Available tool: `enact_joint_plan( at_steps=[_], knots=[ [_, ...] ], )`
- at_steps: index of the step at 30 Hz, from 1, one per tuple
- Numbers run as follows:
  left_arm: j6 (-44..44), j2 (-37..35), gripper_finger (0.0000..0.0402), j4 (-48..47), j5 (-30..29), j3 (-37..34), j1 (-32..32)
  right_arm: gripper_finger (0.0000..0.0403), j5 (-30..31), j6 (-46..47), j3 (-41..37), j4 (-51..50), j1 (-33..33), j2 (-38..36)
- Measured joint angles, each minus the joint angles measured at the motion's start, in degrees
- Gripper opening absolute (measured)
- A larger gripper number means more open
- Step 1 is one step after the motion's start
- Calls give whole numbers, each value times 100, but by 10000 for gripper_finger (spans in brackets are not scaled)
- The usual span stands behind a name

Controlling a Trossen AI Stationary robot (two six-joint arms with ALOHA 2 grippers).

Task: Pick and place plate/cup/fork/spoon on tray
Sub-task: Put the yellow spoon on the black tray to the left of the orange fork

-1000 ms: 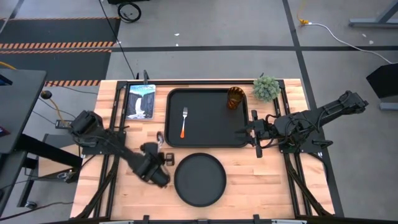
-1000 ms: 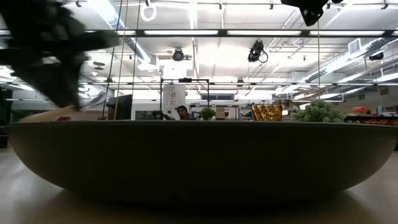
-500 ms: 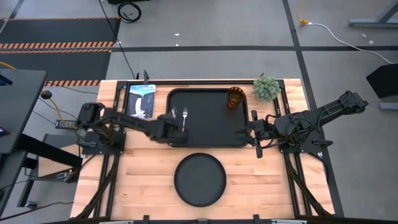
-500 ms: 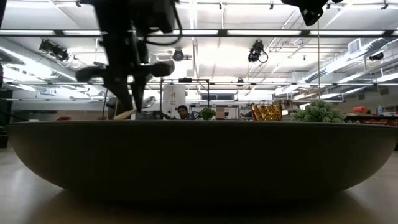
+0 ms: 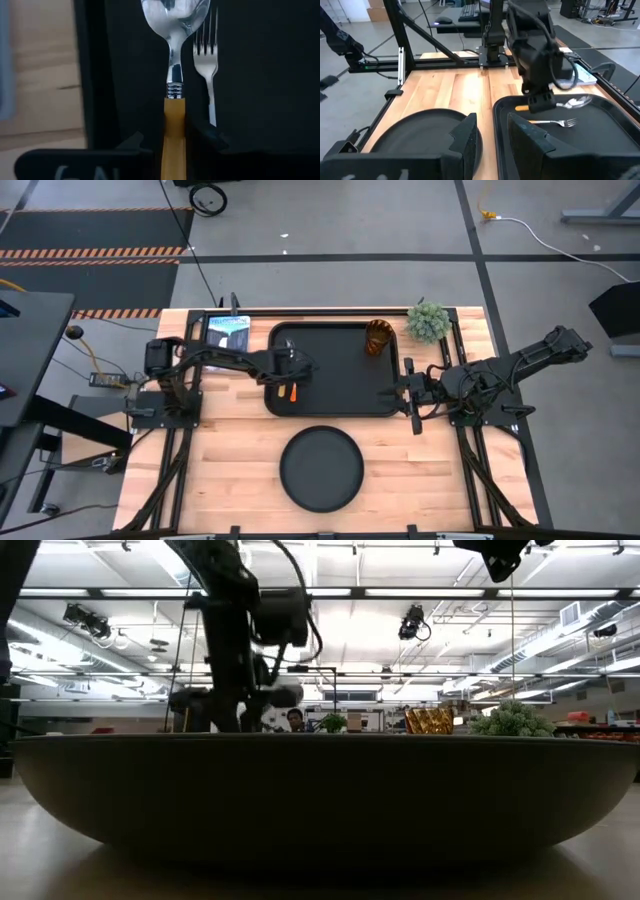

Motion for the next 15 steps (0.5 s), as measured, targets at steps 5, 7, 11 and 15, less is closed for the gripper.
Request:
enact_joint_plan(
  at_steps=[5,7,11,15],
  knots=[
    [106,295,77,119,347,0,153,116,2,-11,-1,25,1,-2],
    [113,347,79,213,365,0,184,116,0,-13,-1,6,1,0],
    [113,341,96,216,232,0,194,116,1,-13,-1,-3,3,0],
    [106,338,124,185,265,0,220,116,-2,-13,-1,12,6,0]
  ],
)
